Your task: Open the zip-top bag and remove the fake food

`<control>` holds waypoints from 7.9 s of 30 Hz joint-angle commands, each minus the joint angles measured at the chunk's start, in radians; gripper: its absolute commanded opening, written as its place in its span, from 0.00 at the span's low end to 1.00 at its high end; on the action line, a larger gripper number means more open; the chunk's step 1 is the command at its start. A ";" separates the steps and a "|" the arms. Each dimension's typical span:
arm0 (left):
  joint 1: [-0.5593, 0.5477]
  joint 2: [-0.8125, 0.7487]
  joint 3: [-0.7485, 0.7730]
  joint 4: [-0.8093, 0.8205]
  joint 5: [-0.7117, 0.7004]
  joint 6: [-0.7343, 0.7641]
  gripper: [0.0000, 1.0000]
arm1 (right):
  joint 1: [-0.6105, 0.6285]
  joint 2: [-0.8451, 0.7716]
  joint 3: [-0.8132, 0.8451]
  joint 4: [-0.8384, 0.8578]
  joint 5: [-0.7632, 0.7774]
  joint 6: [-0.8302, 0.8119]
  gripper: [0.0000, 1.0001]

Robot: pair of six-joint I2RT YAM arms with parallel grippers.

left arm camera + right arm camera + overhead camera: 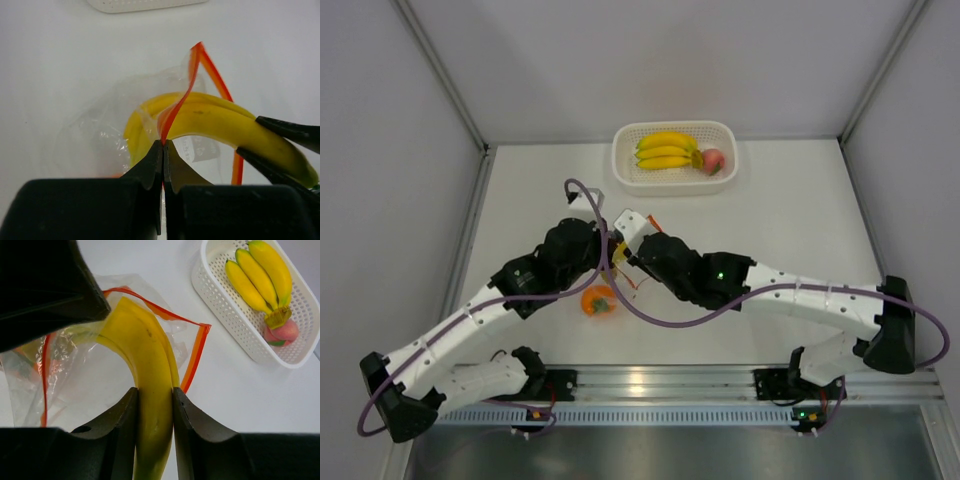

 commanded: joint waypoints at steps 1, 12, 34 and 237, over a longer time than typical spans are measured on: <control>-0.002 -0.003 0.062 0.013 0.029 0.052 0.00 | 0.034 0.066 0.074 -0.003 0.012 -0.041 0.00; -0.002 0.020 0.044 -0.022 -0.127 0.023 0.00 | 0.046 0.035 0.028 -0.014 0.130 -0.004 0.00; -0.002 0.147 0.069 -0.022 -0.187 -0.065 0.00 | 0.014 -0.236 -0.025 -0.160 0.263 0.171 0.00; 0.069 -0.040 -0.119 0.224 -0.104 -0.294 0.00 | -0.117 0.308 0.051 0.069 -0.109 0.673 0.45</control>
